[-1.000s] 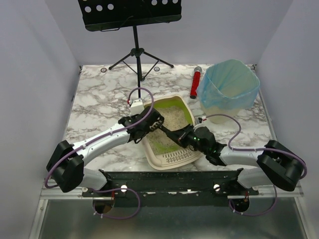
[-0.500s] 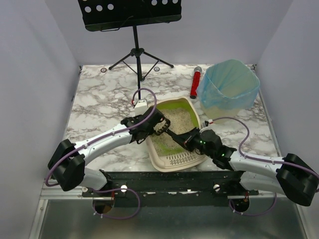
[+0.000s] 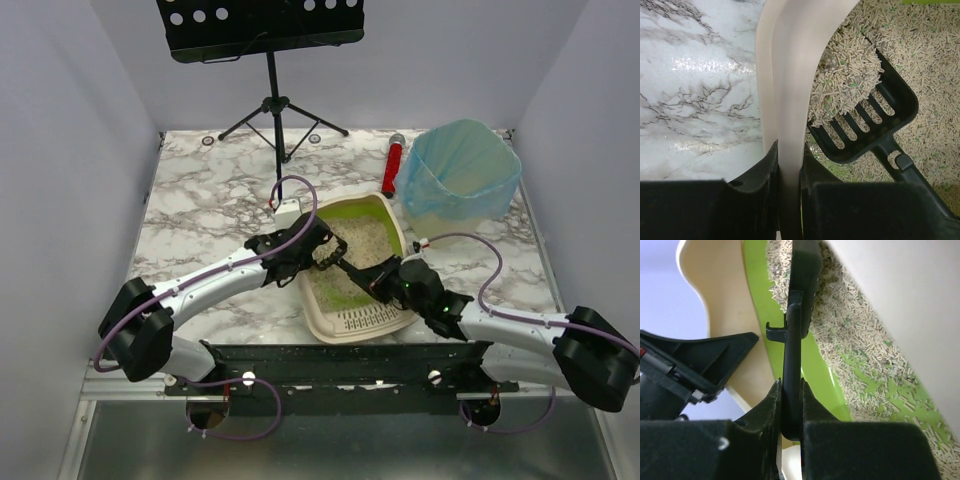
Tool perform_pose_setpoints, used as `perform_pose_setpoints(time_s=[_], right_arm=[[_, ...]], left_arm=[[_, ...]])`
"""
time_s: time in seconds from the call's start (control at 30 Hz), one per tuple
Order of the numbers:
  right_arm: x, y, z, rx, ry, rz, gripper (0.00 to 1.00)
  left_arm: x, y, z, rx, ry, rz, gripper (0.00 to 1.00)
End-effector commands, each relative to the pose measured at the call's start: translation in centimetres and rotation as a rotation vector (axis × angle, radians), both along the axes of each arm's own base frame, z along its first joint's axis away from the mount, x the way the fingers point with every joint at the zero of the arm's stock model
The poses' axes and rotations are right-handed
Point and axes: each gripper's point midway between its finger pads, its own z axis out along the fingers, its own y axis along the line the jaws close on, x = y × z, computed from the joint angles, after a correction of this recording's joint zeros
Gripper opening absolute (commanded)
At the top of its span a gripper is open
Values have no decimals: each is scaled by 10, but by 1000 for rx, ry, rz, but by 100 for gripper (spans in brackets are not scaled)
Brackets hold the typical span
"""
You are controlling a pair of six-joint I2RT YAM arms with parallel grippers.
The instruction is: Clean the litter box
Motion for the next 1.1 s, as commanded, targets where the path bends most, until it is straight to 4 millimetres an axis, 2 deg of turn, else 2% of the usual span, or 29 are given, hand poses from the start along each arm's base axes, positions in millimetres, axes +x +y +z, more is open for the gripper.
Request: perform_pose_setpoints(time_s=[0.0,0.13,0.27,0.53,0.7,0.8,0.97,1.07], right_arm=[[28,-5,-3,-63,-50,-96,1],[33,3,5,-47,-84,-88,1],[38,8,21,-33,-119,-89,1],[39,5,36,-41,-147,-98,1],[33,1,36,-31,-130,-95,1],[26,-8,30,-30,-124,-100,1],[17,-20,37,-16,-158,-101,1],[10,-24,33,-25,-139,-88,1]], left_arm=[[4,-9,16,-43,-32,-39,0],[4,-9,17,-45,-38,-40,0],[4,-9,16,-41,-34,-40,0],[4,-8,15,-28,-28,-34,0],[3,-9,13,-36,-18,-35,0],[2,-9,13,-34,-15,-33,0],[2,-9,12,-34,-8,-28,0],[2,-11,9,-36,4,-32,0]])
